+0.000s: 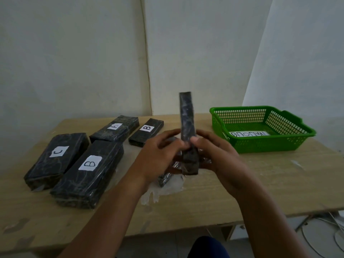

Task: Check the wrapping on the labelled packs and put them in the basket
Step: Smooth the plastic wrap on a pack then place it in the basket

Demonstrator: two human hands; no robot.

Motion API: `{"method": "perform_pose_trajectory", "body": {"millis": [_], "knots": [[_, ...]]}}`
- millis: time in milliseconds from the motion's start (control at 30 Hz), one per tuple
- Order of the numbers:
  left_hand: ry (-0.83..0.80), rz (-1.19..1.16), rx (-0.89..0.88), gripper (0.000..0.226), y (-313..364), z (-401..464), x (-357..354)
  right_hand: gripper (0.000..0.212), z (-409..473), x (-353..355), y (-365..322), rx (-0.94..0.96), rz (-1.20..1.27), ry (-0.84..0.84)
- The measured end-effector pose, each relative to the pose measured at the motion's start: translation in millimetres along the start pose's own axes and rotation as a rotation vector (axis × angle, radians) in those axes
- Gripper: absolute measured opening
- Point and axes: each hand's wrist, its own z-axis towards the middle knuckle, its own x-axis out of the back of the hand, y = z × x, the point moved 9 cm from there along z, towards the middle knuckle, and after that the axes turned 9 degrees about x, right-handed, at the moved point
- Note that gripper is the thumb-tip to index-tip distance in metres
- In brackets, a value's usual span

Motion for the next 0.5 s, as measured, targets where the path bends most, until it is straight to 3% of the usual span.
{"method": "perform_pose_trajectory", "body": {"millis": [100, 233, 500], "knots": [[0.027, -0.018, 0.034, 0.039, 1.6, 2.4, 3.4, 0.071, -3.2, -5.4, -0.2, -0.021, -0.001, -0.042], [-0.057, 0.043, 0.067, 0.028, 0.8, 3.8, -4.1, 0.019, -0.7, -5.2, -10.4, -0.015, -0.026, -0.015], [-0.079, 0.056, 0.064, 0.022, -3.3, 5.2, -7.7, 0.02, -2.1, -8.3, -7.0, -0.082, -0.033, -0.001]]}}
